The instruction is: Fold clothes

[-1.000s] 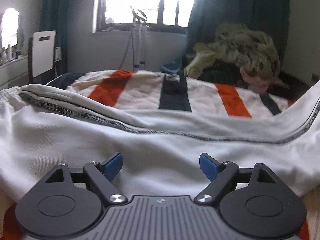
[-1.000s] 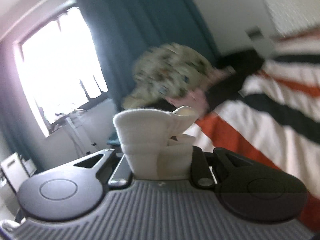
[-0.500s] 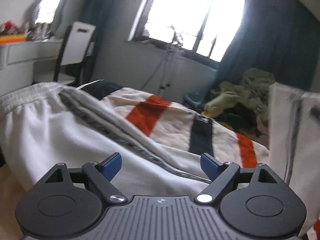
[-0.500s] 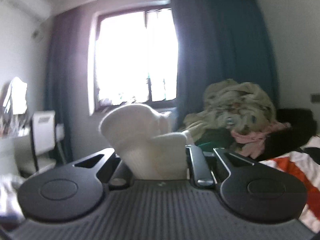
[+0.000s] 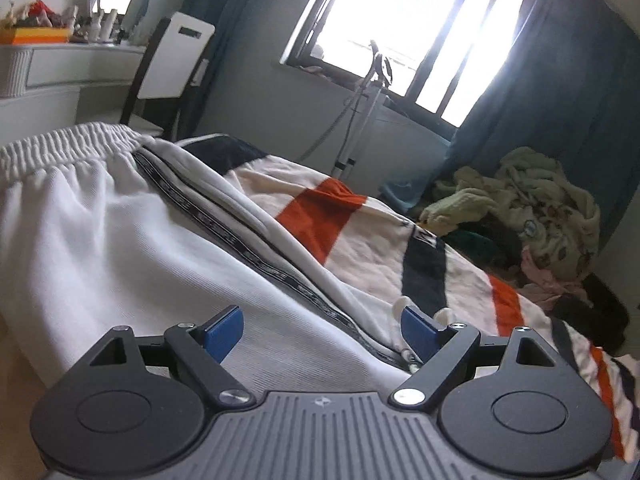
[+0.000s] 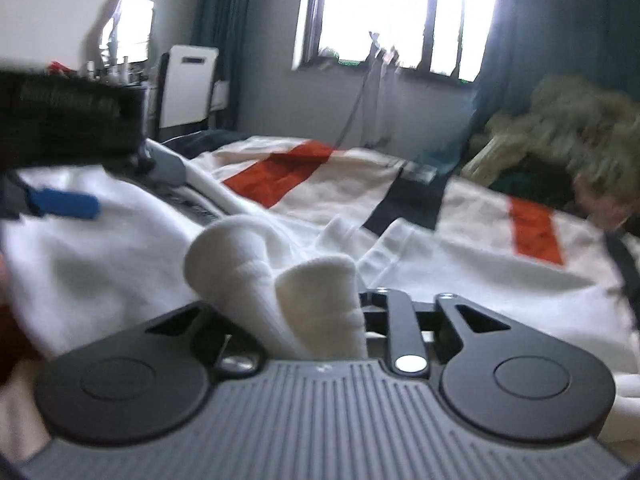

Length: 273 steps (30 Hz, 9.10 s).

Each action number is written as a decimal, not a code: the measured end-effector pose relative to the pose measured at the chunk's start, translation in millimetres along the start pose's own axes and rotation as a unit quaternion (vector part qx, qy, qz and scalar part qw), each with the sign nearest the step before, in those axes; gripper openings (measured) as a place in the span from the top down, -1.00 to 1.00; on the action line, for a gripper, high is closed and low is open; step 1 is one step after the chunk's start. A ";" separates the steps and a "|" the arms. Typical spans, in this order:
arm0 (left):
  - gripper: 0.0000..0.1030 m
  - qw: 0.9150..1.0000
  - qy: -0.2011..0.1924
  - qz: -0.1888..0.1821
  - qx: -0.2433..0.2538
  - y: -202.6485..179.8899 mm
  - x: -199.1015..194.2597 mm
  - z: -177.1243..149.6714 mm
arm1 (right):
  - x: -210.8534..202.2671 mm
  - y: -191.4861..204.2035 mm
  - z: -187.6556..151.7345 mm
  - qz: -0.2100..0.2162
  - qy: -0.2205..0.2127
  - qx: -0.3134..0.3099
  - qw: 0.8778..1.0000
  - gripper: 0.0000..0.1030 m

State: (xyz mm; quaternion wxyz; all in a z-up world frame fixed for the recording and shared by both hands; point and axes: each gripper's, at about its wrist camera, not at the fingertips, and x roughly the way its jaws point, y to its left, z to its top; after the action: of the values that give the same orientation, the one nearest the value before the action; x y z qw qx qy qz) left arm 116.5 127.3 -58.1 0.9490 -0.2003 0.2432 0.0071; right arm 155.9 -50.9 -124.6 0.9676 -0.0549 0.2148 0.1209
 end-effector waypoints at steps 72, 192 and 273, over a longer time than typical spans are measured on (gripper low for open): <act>-0.01 0.989 0.052 -0.088 0.111 -81.1 2.0 -90.0 | 91.2 -117.5 45.1 0.091 0.100 0.277 0.951 -0.36; 0.82 0.963 -0.049 0.194 -0.179 130.9 -23.1 17.1 | -175.8 -137.6 -19.7 -0.079 0.052 0.257 0.962 -0.28; -0.78 0.969 0.039 0.052 0.237 -136.0 -28.8 -123.3 | -92.8 -224.8 -70.9 0.076 0.096 0.599 0.792 -0.19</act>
State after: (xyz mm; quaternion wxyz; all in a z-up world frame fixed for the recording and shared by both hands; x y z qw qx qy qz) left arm 49.6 -42.7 -92.3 0.9575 0.0432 0.2852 -0.0090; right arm 103.8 -298.5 -136.5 0.7691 0.5406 0.3391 0.0353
